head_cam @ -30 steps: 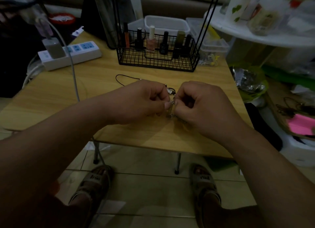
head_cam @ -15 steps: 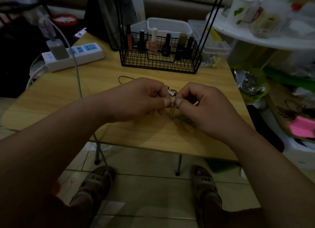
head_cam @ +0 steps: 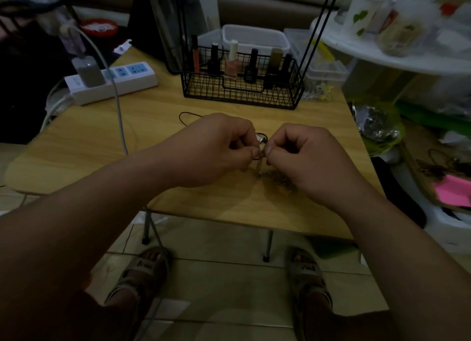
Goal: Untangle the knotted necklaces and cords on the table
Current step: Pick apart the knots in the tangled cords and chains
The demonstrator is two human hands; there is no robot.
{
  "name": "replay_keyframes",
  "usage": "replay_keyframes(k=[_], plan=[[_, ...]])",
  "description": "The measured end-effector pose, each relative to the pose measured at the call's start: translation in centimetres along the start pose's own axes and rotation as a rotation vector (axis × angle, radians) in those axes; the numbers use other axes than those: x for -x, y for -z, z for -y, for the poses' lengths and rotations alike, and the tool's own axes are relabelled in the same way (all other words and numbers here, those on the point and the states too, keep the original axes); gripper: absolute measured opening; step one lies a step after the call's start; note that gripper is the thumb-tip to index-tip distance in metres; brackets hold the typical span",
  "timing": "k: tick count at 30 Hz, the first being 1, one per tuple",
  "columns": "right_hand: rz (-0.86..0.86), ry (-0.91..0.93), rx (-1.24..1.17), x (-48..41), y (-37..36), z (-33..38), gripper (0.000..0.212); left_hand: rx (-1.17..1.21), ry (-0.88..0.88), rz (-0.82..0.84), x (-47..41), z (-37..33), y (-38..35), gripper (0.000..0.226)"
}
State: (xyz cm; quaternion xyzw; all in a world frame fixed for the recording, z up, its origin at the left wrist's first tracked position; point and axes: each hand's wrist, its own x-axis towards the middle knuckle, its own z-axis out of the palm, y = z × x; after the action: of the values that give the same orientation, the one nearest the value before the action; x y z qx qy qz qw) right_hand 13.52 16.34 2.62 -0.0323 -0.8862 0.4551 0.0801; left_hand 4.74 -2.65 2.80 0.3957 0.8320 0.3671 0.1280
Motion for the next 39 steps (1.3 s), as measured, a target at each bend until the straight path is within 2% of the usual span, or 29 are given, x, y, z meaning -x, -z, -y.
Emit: replay_keyframes(k=[3, 6, 10, 16, 26, 32, 36, 39], plan=[[-0.018, -0.02, 0.036, 0.1, -0.3, 0.1, 0.006, -0.024, 0.005, -0.01, 0.0, -0.1, -0.1, 0.008], [-0.042, -0.106, -0.035, 0.0, -0.2, 0.4, 0.011, 0.042, 0.031, -0.009, 0.0, -0.3, -0.1, 0.007], [0.043, -0.221, -0.163, 0.0, 0.0, 0.9, 0.017, 0.151, 0.05, 0.0, 0.1, -0.6, 0.1, 0.004], [0.065, -0.175, -0.166, 0.2, 0.2, 1.1, 0.016, 0.28, 0.08, 0.044, 0.2, -0.9, 0.4, 0.005], [0.104, -0.164, -0.166, 0.3, 0.3, 1.1, 0.015, 0.122, 0.015, 0.019, 0.1, -0.4, -0.1, 0.009], [0.012, -0.115, -0.132, 0.2, 0.3, 1.1, 0.013, 0.179, 0.023, 0.03, 0.4, -0.7, 0.3, 0.004], [0.056, -0.118, -0.226, 0.2, 0.2, 1.0, 0.012, 0.295, 0.047, 0.08, 0.5, -1.0, 0.8, 0.009], [0.097, -0.149, -0.426, 0.1, 0.2, 1.0, 0.012, 0.389, 0.082, 0.072, 0.4, -0.9, 0.9, 0.01]])
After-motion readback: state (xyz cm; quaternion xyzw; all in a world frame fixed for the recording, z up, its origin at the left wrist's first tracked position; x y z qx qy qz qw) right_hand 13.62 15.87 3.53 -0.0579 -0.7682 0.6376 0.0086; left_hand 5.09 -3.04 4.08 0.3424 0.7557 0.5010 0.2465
